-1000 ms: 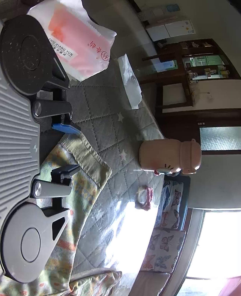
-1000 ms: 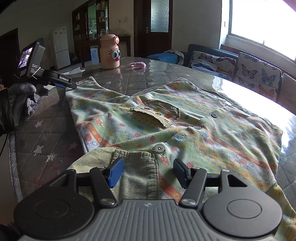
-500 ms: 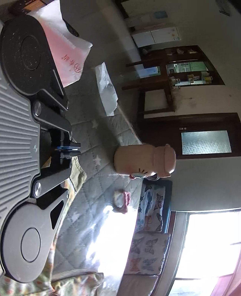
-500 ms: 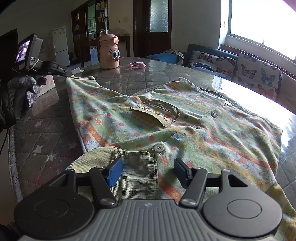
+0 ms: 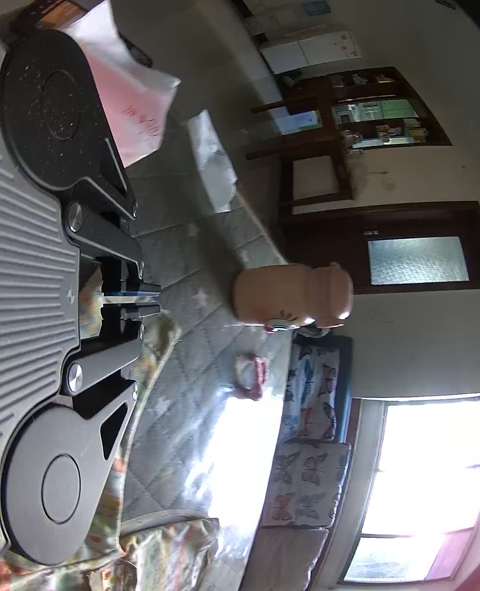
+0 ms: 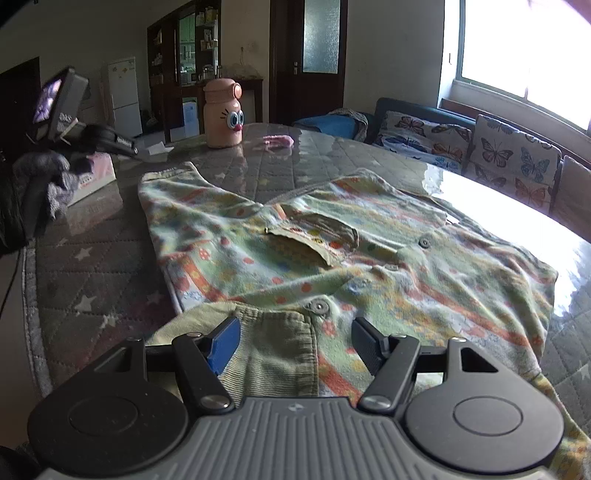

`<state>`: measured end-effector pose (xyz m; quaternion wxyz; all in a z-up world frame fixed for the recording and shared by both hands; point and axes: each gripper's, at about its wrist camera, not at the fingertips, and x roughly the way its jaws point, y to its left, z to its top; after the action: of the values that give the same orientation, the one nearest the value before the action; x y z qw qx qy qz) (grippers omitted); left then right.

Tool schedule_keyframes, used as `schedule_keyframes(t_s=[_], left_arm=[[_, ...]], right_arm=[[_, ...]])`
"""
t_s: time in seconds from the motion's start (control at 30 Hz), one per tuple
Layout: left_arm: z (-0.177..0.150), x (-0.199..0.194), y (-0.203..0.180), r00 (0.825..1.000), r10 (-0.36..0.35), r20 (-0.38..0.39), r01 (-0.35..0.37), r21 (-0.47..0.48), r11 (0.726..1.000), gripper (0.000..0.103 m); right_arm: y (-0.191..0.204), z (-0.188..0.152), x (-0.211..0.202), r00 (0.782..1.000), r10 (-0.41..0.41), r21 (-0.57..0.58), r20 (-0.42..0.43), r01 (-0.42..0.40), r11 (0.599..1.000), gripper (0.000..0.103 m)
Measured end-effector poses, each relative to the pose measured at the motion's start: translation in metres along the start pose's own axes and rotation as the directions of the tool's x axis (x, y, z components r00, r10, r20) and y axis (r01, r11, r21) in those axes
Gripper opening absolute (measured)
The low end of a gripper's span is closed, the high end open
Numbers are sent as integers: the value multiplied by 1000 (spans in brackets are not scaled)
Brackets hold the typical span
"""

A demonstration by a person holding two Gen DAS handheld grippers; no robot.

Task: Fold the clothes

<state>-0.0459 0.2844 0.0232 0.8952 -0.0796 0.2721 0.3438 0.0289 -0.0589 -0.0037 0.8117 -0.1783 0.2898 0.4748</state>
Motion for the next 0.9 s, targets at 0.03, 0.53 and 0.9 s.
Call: schedule_keyframes(t_s=[0.03,0.53,0.9], left_arm=[[-2,1,0,1000,4,-7,-4,-3,1000,6],[-18,24,18,996,11,-90,-20,-98,995,30],[-17,29,14,995,-15,-94,2,-133,991,10]], right_arm=[[1,1,-1,1000,1,-2,4,-1,1000,68],[9,-6,1,1000,10,-8,-23,-10,1000,69],[8,-7,-9,1000,6,9,-10,-6,1000,69]])
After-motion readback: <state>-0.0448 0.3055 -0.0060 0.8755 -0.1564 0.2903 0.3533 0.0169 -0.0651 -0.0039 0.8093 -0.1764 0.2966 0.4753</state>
